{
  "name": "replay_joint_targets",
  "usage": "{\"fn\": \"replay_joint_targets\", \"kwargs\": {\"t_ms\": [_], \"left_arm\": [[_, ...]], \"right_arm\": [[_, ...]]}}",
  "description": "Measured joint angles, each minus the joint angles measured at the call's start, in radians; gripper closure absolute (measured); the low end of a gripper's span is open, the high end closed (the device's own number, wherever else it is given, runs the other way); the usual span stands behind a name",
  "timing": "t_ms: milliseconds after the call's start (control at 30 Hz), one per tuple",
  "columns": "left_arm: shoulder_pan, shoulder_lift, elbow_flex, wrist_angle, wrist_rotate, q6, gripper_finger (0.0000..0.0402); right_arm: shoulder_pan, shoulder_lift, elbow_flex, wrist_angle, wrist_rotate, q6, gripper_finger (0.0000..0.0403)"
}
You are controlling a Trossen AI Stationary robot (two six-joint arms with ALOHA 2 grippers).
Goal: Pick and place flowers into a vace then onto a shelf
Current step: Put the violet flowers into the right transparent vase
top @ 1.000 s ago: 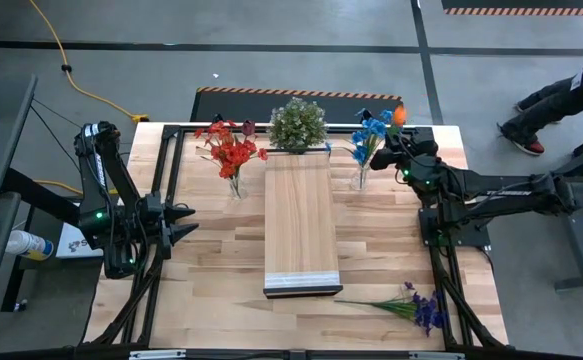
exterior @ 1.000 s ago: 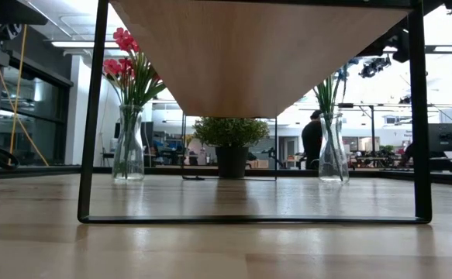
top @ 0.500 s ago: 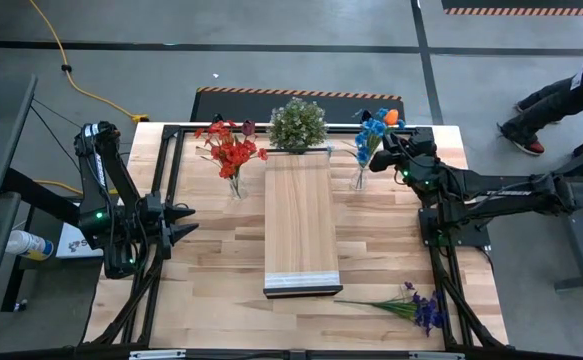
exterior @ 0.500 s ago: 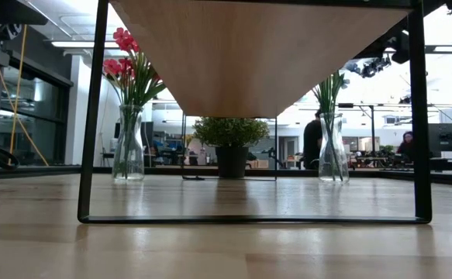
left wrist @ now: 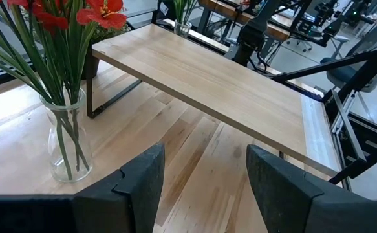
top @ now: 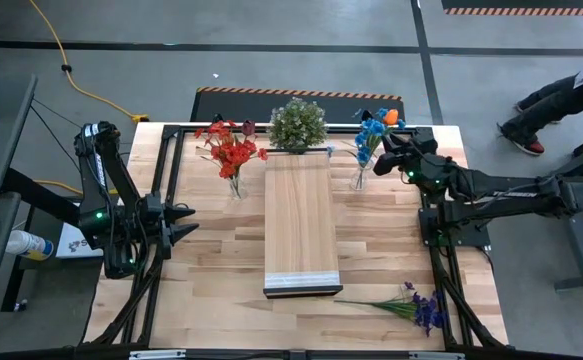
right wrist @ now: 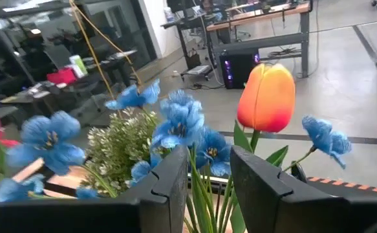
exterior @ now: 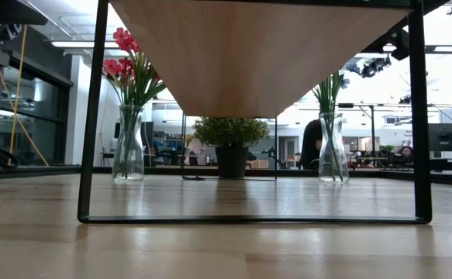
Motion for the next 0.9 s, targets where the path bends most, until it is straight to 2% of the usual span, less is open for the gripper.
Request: {"fn": "replay_joint_targets", "kwargs": {"t_ms": [567,700,900], "left_arm": [[0.000,0.000,0.000,0.000,0.000,0.000,0.0151],[0.000,0.000,0.000,0.001,0.000,0.000,0.0151],[0.000,0.000,0.000,0.001,0.000,0.000,0.0151]], "right_arm": [[0.000,-0.178,0.000,-0.031,-0.215,-0.055,0.0295],[0.000,-0.216,0.000,-0.032,-0.370,-0.077,0.0295],[0.000,-0.272,0.000,-0.055,-0.685,-0.071,0.0295]]}}
